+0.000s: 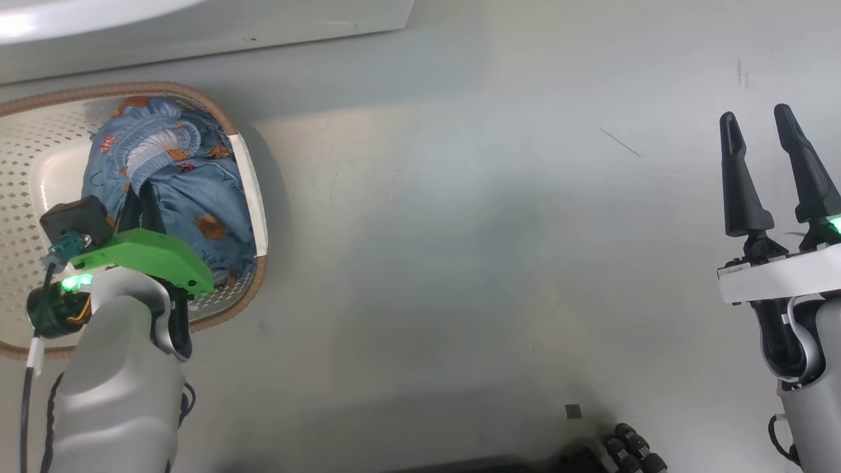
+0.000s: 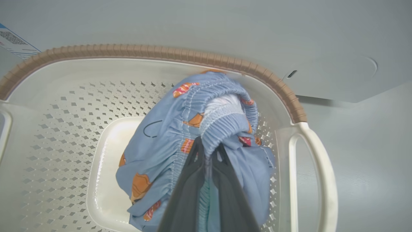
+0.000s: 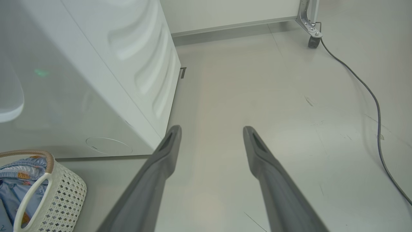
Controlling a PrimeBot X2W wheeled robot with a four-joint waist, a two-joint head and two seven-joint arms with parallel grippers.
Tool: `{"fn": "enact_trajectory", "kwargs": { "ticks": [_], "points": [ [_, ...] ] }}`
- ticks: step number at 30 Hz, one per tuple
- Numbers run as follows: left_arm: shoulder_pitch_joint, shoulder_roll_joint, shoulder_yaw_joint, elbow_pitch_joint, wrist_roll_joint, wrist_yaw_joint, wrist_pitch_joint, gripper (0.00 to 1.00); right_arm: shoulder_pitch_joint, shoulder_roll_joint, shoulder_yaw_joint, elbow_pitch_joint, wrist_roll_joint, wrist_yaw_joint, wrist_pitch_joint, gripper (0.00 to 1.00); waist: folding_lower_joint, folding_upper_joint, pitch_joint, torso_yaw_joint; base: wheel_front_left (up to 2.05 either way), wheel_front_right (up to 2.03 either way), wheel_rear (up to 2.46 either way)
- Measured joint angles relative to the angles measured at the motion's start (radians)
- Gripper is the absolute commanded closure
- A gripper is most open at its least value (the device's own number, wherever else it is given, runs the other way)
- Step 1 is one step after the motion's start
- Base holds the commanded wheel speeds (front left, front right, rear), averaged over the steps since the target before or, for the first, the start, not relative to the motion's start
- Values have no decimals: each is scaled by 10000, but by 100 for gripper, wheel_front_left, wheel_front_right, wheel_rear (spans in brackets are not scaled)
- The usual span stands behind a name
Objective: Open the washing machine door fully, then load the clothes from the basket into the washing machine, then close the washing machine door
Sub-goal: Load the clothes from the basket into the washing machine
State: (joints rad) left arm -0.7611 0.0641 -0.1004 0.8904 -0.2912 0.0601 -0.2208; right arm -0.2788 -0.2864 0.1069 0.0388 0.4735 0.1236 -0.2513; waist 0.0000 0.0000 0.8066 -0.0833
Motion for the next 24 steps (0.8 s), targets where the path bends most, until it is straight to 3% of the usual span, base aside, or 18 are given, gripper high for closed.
{"fn": "enact_trajectory", "kwargs": {
  "ticks": [15,24],
  "points": [
    [1322,-211,19,-723,-174,-416,-307,100,463,27,52,322,-63,0,0,0,0,0,-1872,451,0,0,0],
    [2125,-290,407,-2813,-184,-506,-305,100,836,117,52,500,-75,0,0,0,-1,0,-2994,685,0,0,0]
  ]
}}
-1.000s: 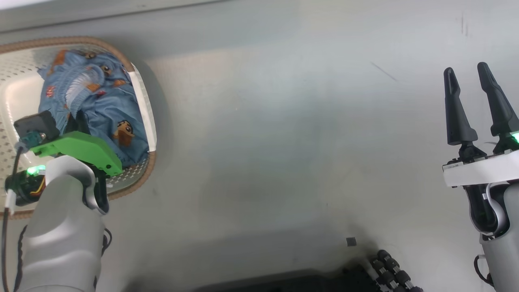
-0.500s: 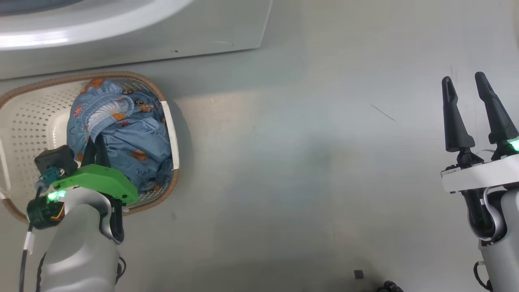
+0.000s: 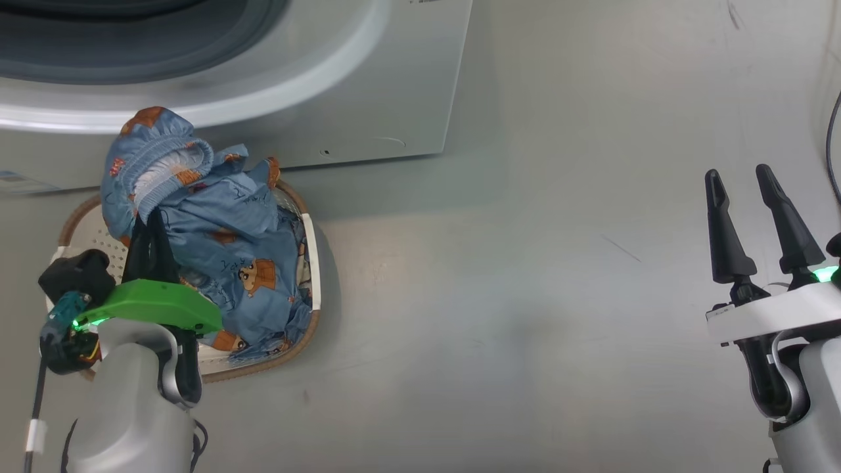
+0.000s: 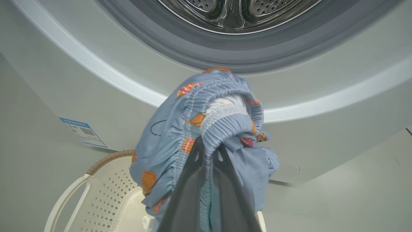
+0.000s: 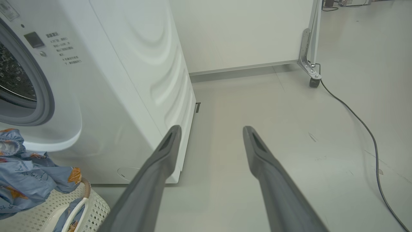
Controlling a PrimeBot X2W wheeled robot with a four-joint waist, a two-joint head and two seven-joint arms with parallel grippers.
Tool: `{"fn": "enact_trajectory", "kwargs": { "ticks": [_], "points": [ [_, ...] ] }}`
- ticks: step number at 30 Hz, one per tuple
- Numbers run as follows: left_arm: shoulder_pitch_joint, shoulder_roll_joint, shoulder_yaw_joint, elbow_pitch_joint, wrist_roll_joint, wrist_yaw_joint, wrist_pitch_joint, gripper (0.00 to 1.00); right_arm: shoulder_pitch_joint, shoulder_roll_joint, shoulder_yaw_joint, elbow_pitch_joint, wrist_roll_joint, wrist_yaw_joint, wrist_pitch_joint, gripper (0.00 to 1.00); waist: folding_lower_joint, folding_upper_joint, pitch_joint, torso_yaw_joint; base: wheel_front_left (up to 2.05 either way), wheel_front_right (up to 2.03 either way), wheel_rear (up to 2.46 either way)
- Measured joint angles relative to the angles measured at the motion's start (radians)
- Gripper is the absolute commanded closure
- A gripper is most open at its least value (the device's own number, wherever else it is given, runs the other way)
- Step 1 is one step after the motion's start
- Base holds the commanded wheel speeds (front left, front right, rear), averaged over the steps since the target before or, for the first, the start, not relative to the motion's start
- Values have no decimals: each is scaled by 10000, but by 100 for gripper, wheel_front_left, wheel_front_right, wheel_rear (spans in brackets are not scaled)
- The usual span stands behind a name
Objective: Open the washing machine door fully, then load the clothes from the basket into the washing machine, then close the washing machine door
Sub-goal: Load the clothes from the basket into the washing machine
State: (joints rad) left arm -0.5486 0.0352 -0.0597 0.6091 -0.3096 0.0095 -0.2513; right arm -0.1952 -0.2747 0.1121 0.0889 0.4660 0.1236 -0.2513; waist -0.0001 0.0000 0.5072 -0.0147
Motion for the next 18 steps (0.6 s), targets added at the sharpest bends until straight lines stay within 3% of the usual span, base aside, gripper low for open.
{"fn": "enact_trajectory", "kwargs": {
  "ticks": [18],
  "points": [
    [2151,-29,192,-2656,460,-362,0,100,815,261,12,418,-318,0,2,0,0,0,-2186,236,0,0,0]
  ]
}}
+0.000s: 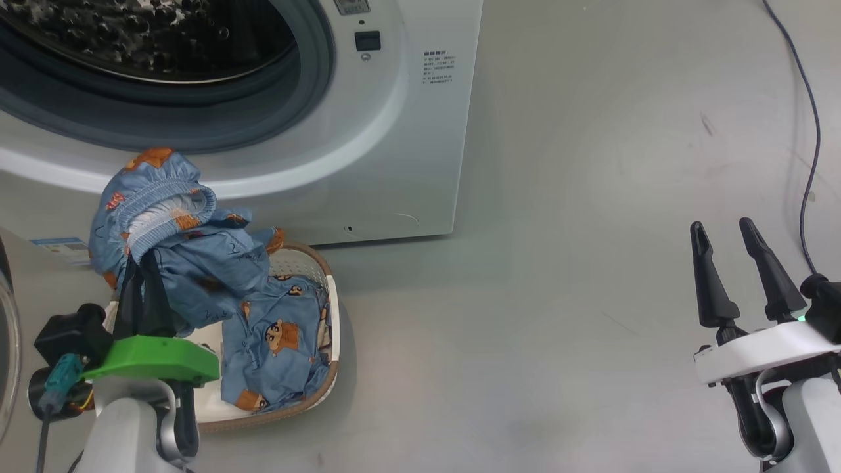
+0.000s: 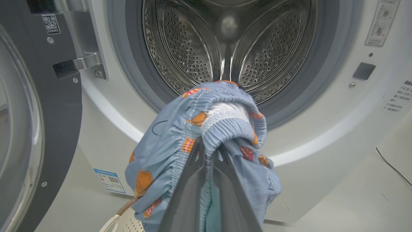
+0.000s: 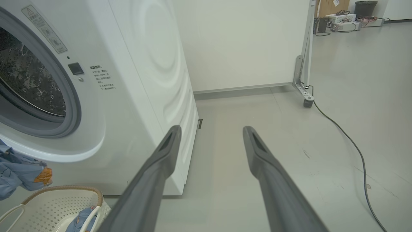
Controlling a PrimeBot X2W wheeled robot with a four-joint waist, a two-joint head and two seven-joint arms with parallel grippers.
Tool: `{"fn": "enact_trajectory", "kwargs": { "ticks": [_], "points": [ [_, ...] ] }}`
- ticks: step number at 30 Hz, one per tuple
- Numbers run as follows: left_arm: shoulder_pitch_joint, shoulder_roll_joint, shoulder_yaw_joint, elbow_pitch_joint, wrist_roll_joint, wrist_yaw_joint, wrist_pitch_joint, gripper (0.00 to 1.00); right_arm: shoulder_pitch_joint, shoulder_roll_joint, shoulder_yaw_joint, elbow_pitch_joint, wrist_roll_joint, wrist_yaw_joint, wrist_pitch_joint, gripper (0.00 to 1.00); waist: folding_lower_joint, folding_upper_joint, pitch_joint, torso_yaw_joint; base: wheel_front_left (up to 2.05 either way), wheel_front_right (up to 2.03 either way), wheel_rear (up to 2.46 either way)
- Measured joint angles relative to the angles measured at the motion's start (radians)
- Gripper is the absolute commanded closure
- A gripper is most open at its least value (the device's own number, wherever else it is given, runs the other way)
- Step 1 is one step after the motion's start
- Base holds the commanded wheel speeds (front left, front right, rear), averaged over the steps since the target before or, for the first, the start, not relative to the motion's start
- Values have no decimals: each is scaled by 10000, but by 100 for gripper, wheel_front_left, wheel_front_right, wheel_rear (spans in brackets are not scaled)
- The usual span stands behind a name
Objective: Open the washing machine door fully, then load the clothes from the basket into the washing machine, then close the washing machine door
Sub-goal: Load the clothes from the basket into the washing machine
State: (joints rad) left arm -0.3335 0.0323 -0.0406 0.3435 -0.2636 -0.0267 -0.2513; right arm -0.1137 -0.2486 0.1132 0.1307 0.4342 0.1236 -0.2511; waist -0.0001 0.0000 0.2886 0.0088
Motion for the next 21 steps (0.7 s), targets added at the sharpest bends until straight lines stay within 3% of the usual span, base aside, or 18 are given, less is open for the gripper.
{"fn": "enact_trajectory", "kwargs": {
  "ticks": [21],
  "points": [
    [2547,12,422,-1712,272,-232,0,100,1044,330,-27,171,-600,0,0,0,0,0,-2111,-180,0,0,0]
  ]
}}
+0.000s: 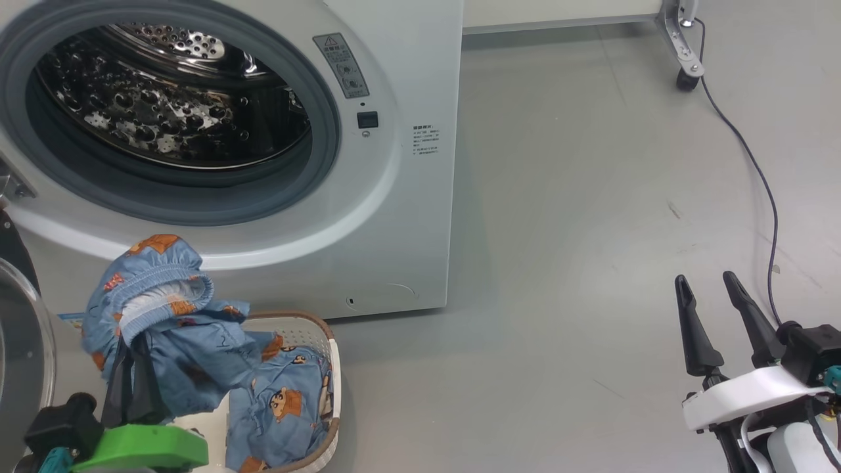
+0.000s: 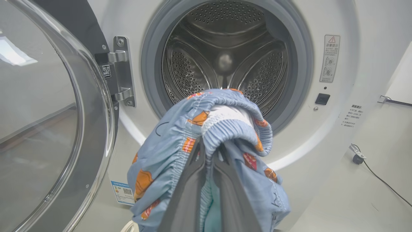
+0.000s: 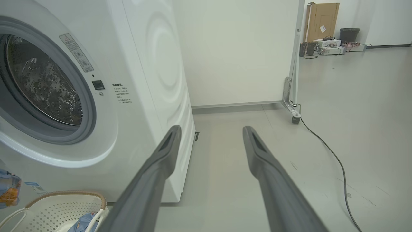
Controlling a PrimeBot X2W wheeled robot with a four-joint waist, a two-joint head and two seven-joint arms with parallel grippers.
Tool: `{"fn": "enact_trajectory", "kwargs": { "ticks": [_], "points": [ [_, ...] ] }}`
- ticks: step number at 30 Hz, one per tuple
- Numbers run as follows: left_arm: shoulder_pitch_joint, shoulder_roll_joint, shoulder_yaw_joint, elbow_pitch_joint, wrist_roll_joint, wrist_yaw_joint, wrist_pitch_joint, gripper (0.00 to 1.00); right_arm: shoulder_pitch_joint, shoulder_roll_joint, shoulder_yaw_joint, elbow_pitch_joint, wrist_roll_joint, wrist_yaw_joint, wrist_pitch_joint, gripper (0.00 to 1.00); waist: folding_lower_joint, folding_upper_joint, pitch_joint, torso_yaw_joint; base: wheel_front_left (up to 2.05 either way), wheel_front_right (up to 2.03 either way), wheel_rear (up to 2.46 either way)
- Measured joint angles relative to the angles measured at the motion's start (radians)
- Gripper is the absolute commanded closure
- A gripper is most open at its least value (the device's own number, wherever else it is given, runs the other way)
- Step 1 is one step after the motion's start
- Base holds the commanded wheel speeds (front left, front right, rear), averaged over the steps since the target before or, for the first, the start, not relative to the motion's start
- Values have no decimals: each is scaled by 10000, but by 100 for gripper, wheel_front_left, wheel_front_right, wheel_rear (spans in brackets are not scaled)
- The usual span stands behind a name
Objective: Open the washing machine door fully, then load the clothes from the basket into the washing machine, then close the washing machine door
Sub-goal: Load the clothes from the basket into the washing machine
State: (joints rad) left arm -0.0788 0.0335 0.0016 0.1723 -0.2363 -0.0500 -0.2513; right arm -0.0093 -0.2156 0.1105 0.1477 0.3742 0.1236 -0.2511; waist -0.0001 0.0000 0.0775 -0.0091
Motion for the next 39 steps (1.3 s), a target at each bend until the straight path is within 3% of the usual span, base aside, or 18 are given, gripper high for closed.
{"fn": "enact_trajectory", "kwargs": {
  "ticks": [19,32,39],
  "points": [
    [889,2,-6,-742,100,0,2,100,276,201,-121,-314,-230,0,0,0,0,0,-53,-146,0,0,0],
    [455,2,-456,-1273,102,15,0,100,273,67,-4,-748,-228,0,0,0,0,0,907,-107,0,0,0],
    [-344,0,-685,-1402,96,313,0,100,152,-123,169,-934,-190,0,0,0,1,0,1682,-25,0,0,0]
  ]
}}
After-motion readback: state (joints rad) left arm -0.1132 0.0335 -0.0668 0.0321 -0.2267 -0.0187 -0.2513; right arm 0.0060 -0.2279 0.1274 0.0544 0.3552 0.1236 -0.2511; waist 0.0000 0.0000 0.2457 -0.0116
